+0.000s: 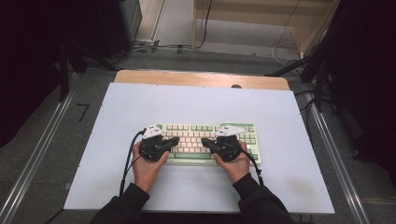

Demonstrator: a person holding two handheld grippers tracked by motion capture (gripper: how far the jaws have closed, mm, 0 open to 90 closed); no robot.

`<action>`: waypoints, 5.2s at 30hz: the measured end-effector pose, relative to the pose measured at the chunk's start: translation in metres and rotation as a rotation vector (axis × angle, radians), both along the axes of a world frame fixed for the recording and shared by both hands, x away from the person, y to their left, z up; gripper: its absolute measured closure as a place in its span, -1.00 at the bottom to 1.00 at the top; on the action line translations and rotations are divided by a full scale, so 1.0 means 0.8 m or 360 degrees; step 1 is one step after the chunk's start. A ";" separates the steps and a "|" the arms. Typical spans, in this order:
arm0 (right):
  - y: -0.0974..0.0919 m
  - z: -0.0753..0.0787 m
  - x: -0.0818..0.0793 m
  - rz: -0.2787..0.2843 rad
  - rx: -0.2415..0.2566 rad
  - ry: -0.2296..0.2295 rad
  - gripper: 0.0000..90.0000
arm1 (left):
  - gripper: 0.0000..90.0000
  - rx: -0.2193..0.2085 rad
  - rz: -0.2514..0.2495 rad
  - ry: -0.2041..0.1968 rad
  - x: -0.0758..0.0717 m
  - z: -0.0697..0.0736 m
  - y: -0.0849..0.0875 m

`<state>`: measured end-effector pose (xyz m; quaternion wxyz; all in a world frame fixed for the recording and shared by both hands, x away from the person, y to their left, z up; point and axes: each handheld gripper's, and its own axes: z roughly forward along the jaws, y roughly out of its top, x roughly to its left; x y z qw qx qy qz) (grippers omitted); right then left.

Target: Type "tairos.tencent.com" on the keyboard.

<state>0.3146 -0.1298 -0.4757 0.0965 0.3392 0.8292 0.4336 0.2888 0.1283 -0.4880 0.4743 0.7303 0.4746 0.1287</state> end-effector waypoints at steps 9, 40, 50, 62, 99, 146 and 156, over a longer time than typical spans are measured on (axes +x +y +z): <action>0.001 -0.001 0.000 0.0006 -0.0004 0.0003 0.96 | 1.00 -0.0003 0.0039 -0.0006 0.007 0.000 0.005; 0.004 -0.002 -0.001 0.0014 -0.0013 0.0006 0.96 | 1.00 0.0046 0.0063 0.0023 0.024 -0.009 -0.002; 0.003 -0.002 -0.001 0.0012 -0.0012 0.0006 0.96 | 1.00 0.0054 0.0059 0.0027 0.024 -0.010 -0.005; 0.004 -0.003 -0.001 0.0014 -0.0014 0.0004 0.96 | 1.00 0.0106 0.0057 0.0010 0.022 -0.011 -0.010; 0.014 -0.009 -0.005 0.0057 -0.0041 0.0021 0.96 | 1.00 0.0015 0.0058 -0.0028 0.014 0.003 -0.002; -0.003 0.003 0.001 -0.0002 0.0014 0.0002 0.96 | 1.00 -0.0020 0.0034 -0.0022 0.013 0.002 -0.007; -0.006 0.003 0.004 -0.0017 0.0011 0.0004 0.96 | 1.00 -0.0041 0.0007 -0.0003 0.016 -0.002 -0.017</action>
